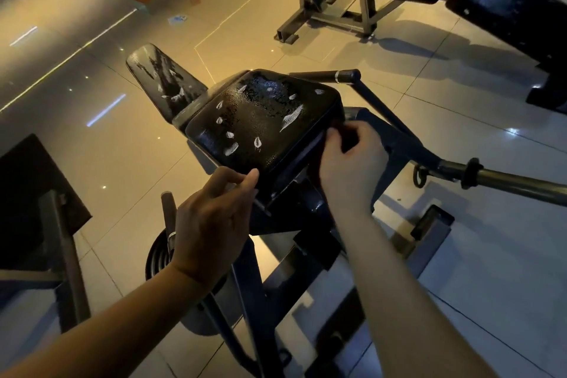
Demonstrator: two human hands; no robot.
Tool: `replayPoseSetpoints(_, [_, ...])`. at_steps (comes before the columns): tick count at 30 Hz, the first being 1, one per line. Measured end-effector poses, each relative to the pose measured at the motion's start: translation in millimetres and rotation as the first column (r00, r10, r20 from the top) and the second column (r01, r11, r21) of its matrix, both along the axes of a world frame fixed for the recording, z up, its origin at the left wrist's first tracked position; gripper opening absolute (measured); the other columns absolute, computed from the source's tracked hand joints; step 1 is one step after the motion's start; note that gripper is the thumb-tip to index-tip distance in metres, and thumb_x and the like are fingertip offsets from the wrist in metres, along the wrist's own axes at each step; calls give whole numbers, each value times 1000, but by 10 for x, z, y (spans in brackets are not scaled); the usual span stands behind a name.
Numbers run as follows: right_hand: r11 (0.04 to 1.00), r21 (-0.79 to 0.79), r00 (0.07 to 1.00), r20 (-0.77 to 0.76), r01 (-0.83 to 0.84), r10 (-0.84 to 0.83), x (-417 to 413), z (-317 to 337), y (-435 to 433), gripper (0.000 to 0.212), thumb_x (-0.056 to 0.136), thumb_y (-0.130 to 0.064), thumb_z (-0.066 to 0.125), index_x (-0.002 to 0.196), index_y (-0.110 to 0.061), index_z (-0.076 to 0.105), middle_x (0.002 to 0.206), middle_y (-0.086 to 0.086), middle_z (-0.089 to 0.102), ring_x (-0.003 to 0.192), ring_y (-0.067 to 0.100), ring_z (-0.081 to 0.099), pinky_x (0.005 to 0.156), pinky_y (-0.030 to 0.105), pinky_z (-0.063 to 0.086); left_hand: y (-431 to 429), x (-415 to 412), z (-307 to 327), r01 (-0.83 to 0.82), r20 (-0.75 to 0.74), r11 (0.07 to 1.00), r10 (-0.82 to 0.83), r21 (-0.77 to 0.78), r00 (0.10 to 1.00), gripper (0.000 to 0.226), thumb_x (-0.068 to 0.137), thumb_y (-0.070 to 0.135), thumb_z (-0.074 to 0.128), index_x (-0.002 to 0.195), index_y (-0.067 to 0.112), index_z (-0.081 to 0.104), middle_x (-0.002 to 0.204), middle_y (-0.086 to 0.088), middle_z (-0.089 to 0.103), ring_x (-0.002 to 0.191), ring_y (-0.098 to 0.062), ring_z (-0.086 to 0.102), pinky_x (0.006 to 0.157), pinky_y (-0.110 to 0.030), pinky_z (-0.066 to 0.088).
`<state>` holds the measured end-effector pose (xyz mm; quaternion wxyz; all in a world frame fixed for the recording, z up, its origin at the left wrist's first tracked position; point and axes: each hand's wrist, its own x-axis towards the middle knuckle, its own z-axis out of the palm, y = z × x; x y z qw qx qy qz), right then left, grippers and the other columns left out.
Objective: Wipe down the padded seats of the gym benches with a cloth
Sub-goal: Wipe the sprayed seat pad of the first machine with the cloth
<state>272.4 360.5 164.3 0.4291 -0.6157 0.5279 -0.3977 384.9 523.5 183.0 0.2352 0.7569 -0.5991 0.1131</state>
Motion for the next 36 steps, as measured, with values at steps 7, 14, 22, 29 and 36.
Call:
replayPoseSetpoints(7, [968, -51, 969, -11, -248, 247, -32, -103, 948, 11, 98, -23, 66, 108, -25, 64, 97, -17, 57, 91, -7, 55, 79, 6, 43, 11, 4, -2, -1, -7, 1000, 1, -5, 1000, 29, 94, 4, 62, 122, -1, 70, 104, -17, 68, 65, -27, 66, 55, -40, 60])
replayPoseSetpoints(14, [981, 144, 989, 80, -133, 122, 17, -149, 711, 18, 97, -26, 65, 109, -35, 55, 99, -23, 54, 93, -4, 57, 82, 17, 50, 0, 16, -25, -1, -25, 1000, 1, -28, 1000, 29, 95, 6, 61, 121, 0, 71, 105, -16, 68, 67, -26, 67, 56, -39, 60])
replayPoseSetpoints(22, [994, 112, 988, 154, 5, -22, 108, -162, 663, 12, 95, -28, 67, 102, -32, 58, 95, -19, 60, 91, 0, 61, 83, 29, 59, 14, 65, -70, 2, -21, 1000, -2, -24, 1000, 30, 98, 14, 57, 123, 2, 70, 107, -15, 67, 72, -30, 69, 57, -43, 61])
replayPoseSetpoints(29, [987, 20, 976, 155, -158, 154, 84, -87, 929, 11, 94, -22, 68, 100, -28, 61, 90, -16, 62, 86, -1, 62, 74, 15, 53, 26, 49, -65, 6, -60, 999, -8, -39, 998, 34, 99, 17, 54, 125, 2, 69, 109, -16, 67, 72, -31, 68, 57, -44, 60])
replayPoseSetpoints(36, [989, 147, 981, 191, -12, -17, 99, -55, 641, 11, 97, -27, 66, 106, -24, 61, 93, -18, 59, 87, -3, 59, 75, 16, 53, 10, 29, -72, -18, -41, 999, 16, -35, 999, 29, 98, 14, 59, 123, 3, 70, 107, -15, 67, 66, -28, 65, 53, -42, 58])
